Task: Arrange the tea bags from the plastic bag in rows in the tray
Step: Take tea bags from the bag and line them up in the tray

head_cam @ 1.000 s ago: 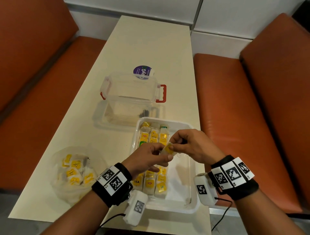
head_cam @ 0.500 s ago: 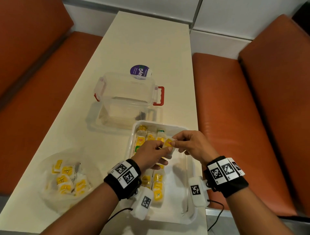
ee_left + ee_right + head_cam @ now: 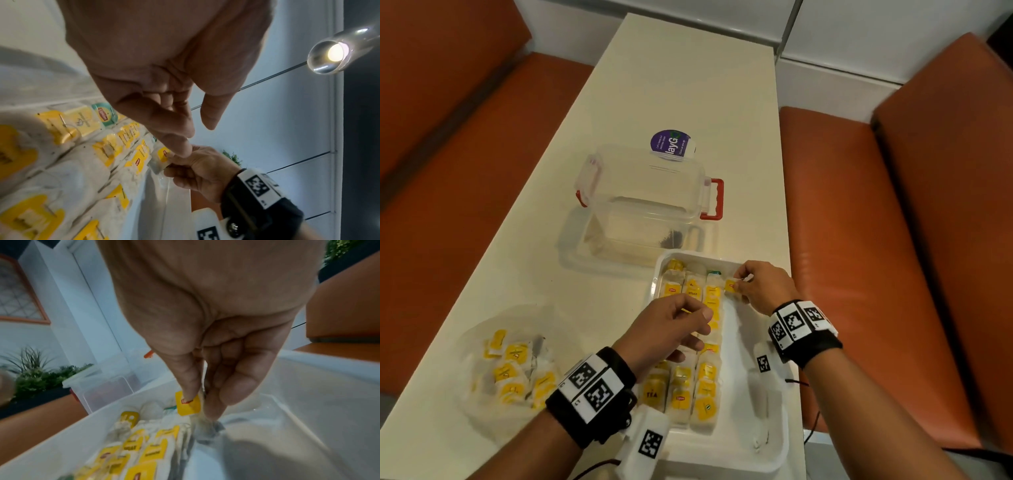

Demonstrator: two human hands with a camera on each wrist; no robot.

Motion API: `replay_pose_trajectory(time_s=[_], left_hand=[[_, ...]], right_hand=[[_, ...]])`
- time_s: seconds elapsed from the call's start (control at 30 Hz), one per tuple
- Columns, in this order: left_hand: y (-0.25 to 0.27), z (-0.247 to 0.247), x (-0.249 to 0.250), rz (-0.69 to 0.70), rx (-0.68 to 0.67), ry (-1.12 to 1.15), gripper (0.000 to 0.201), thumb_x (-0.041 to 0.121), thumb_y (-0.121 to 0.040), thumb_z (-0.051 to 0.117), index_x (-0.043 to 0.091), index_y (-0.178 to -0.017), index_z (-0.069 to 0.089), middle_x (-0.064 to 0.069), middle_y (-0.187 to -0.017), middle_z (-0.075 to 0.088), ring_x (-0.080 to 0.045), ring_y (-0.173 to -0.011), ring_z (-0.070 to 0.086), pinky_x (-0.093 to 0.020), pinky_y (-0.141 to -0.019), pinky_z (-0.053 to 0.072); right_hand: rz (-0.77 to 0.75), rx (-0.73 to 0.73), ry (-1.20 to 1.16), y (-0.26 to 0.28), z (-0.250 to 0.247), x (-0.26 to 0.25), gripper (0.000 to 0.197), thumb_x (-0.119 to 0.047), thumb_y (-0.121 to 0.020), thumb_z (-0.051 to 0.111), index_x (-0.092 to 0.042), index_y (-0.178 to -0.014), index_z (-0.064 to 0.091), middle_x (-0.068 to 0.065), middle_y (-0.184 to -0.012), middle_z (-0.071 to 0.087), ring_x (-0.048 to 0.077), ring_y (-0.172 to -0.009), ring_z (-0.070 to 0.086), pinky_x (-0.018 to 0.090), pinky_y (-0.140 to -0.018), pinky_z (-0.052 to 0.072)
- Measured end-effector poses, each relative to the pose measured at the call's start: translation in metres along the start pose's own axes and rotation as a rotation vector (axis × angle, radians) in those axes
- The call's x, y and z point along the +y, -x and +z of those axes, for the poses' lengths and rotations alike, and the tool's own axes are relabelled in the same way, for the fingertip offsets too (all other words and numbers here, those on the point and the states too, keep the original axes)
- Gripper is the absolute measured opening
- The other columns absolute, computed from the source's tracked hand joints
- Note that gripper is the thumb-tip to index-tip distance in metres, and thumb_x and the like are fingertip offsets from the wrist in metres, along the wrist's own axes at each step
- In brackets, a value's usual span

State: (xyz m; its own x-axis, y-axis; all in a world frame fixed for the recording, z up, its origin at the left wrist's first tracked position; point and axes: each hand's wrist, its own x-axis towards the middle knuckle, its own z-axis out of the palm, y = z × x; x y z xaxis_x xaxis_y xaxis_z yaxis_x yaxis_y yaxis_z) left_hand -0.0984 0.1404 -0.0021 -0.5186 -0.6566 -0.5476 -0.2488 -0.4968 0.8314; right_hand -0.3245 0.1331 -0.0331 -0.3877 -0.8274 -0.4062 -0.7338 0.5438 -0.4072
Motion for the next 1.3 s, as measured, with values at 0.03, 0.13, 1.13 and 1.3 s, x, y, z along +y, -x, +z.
replay_pose_trajectory(time_s=[0.03, 0.13, 1.13, 1.3], left_hand=[[0.003, -0.002, -0.001, 0.003, 0.001, 0.016, 0.023, 0.036, -0.093, 0.068, 0.015, -0.102, 0.068, -0.005, -0.095, 0.076, -0.014, -0.072, 0.069, -0.024, -0.052, 0.045], [0.009, -0.009, -0.004, 0.005, 0.012, 0.039, 0.023, 0.034, -0.093, 0.068, 0.014, -0.103, 0.068, -0.008, -0.095, 0.075, -0.014, -0.070, 0.068, -0.022, -0.050, 0.044], [0.025, -0.020, -0.021, -0.011, 0.015, 0.055, 0.018, 0.031, -0.094, 0.067, 0.014, -0.099, 0.069, -0.005, -0.090, 0.074, -0.016, -0.071, 0.066, -0.025, -0.054, 0.048], [0.029, -0.023, -0.023, -0.016, 0.014, 0.055, 0.022, 0.033, -0.093, 0.068, 0.013, -0.100, 0.068, -0.004, -0.090, 0.073, -0.015, -0.071, 0.065, -0.025, -0.055, 0.048]], right_hand=[[0.014, 0.013, 0.023, -0.002, 0.002, -0.001, 0.007, -0.030, -0.089, 0.064, -0.033, -0.084, 0.062, -0.003, -0.085, 0.073, 0.022, -0.085, 0.068, 0.034, -0.074, 0.055], [0.051, 0.037, 0.046, -0.003, 0.009, -0.002, 0.009, -0.028, -0.091, 0.060, -0.032, -0.096, 0.065, -0.001, -0.095, 0.072, 0.026, -0.090, 0.066, 0.035, -0.079, 0.055], [0.157, 0.046, 0.134, 0.030, 0.034, -0.013, 0.022, -0.030, -0.092, 0.059, -0.017, -0.099, 0.075, 0.008, -0.099, 0.073, 0.028, -0.090, 0.066, 0.027, -0.071, 0.042], [0.153, 0.055, 0.132, 0.032, 0.032, -0.015, 0.025, -0.033, -0.094, 0.059, -0.019, -0.111, 0.069, 0.006, -0.110, 0.071, 0.028, -0.100, 0.066, 0.029, -0.076, 0.044]])
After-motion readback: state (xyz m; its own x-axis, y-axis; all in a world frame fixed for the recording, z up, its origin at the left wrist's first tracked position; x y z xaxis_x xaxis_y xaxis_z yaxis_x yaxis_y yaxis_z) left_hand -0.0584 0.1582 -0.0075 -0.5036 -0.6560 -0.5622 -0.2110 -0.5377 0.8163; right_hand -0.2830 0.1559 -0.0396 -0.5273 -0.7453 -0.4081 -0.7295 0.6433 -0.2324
